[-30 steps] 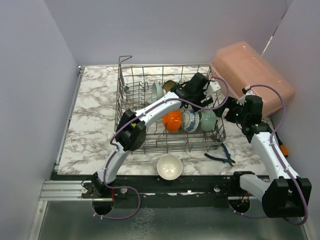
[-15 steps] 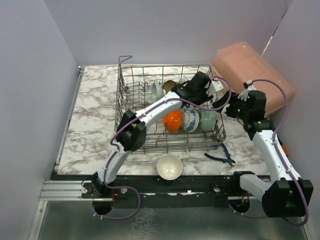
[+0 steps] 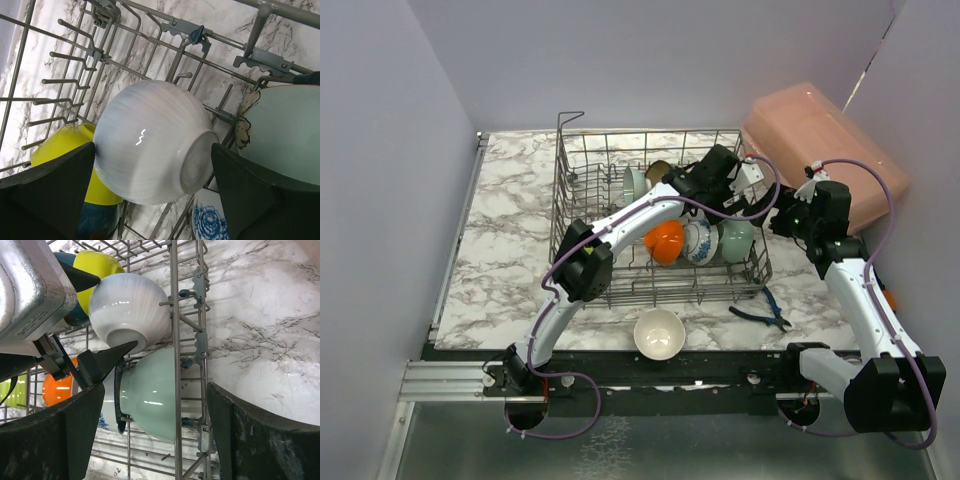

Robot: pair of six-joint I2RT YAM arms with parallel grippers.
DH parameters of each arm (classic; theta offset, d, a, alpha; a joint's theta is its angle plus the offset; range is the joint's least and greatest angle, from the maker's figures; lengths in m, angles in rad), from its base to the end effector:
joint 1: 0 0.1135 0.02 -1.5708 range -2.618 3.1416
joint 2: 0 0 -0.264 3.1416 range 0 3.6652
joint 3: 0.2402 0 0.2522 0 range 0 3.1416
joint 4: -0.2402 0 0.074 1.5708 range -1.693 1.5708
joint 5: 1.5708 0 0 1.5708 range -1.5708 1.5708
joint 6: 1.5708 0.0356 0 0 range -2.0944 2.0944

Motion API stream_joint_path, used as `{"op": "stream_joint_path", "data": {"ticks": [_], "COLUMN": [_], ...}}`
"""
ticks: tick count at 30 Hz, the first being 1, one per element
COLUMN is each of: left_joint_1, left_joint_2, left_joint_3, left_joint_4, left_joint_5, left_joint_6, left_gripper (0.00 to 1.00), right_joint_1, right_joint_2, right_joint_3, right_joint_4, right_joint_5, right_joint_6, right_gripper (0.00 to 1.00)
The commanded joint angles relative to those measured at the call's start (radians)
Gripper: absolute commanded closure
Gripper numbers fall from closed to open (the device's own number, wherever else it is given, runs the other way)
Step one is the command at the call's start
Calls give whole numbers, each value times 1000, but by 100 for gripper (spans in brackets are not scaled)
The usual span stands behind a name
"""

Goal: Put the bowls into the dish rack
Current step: Pick up the bowl from the dish rack.

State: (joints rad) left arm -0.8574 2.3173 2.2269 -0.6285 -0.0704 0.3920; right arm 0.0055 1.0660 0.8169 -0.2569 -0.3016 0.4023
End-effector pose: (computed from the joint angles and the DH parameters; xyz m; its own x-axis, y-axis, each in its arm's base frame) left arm 0.3494 -0.3999 0.2728 -0.1233 0.7249 -0.6778 0.8297 0.4500 0.3303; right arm 0.2389 0.0119 0.2900 -0.5498 0.3709 -0.7485 -0.0541 0.8783 0.4750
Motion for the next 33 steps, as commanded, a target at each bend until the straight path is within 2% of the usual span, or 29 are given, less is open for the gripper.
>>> {"op": "stream_joint_path", "data": {"ticks": [1,7,13,15,17,20,22,33], "left_joint_1": [-2,-3,-2,-2,-1,-1,0,23], "left_joint_2": [30,46,34,25,12,-4,-8,32], "left_joint_3": [7,12,27,32,32,40,46,48], "left_joint_4": [-20,-26,-25,-26,-25,-25,-26,-53], "left_joint_5": [32,50,89,101,104,80,36,-5], "left_joint_6": [-29,-27,-36,-40,-47,-61,-64,-103], "left_gripper": [1,11,41,44,40,11,2,1], "right_joint_1": [-1,-1,-1,0,0,-1,-1,-1], "right_joint_2": [6,6,5,5,3,3,2,0], "right_joint_3": [28,30,38,41,42,41,40,39], "right_joint_4": [-14,-14,-19,-24,-27,-27,-27,-25], "right_joint_5": [-21,-25,-26,-26,-27,-26,-27,-40], "right_joint_6": [-3,-4,-4,-5,-5,-6,-6,-5], "right_gripper": [13,13,13,13,13,13,13,13]}}
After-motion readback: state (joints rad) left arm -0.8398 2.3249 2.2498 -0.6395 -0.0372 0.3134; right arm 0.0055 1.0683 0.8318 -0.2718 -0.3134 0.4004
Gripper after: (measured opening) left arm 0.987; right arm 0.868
